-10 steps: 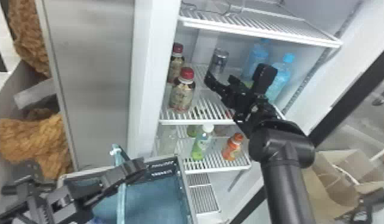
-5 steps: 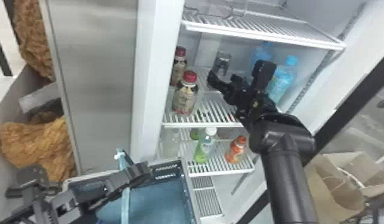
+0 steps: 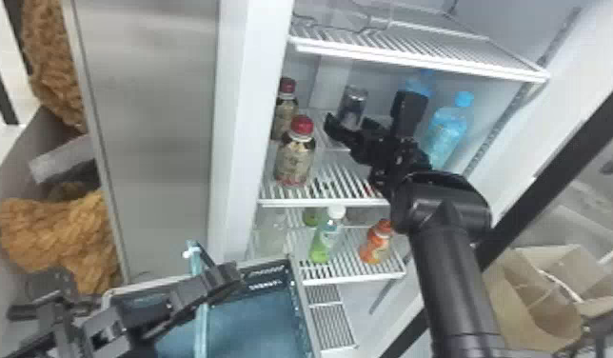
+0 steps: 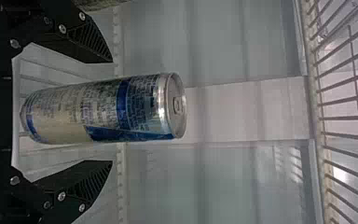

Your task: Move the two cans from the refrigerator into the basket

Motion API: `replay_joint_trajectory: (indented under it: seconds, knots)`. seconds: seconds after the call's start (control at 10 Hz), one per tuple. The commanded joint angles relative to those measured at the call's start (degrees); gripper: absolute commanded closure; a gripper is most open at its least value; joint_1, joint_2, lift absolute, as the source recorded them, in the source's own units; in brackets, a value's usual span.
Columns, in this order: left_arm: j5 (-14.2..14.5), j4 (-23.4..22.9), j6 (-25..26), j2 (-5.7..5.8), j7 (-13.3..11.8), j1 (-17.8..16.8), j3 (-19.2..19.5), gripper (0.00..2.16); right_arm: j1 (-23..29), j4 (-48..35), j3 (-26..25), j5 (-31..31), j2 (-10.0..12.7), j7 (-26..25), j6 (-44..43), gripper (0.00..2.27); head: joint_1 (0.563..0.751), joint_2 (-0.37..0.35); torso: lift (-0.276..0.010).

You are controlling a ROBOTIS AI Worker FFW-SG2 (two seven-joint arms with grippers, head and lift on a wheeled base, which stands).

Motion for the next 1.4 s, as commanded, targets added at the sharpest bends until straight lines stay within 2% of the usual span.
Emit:
replay_joint_trajectory:
  seconds: [0.0, 0.6, 0.7, 1.1, 1.3]
  knots:
    - [0.0, 0.0, 0.0, 0.00, 0.0, -0.1, -0.1, 1.19, -1.0, 1.8, 0.2, 0.0, -0.1, 0.0, 0.0, 0.29, 0.647, -0.315, -0.031]
    - [0.2, 0.9, -0.3, 0.00, 0.0, -1.0, -0.9, 1.19, -4.6, 6.0, 1.6, 1.3, -0.6, -0.3, -0.1, 0.30, 0.640, -0.311, -0.031]
    - [0.2, 0.9, -0.3, 0.00, 0.1, -1.1, -0.9, 1.19, -4.8, 7.0, 1.6, 1.1, -0.7, -0.3, -0.1, 0.36, 0.638, -0.310, -0.031]
    - [0.3, 1.0, -0.6, 0.00, 0.1, -1.1, -1.0, 1.19, -6.4, 9.8, 2.6, 2.3, -1.4, 0.1, -0.8, 1.29, 0.643, -0.312, -0.031]
    - [0.3, 1.0, -0.7, 0.00, 0.1, -1.1, -1.0, 1.19, -6.0, 9.2, 3.1, 2.9, -1.4, 0.1, -1.7, 1.28, 0.639, -0.311, -0.031]
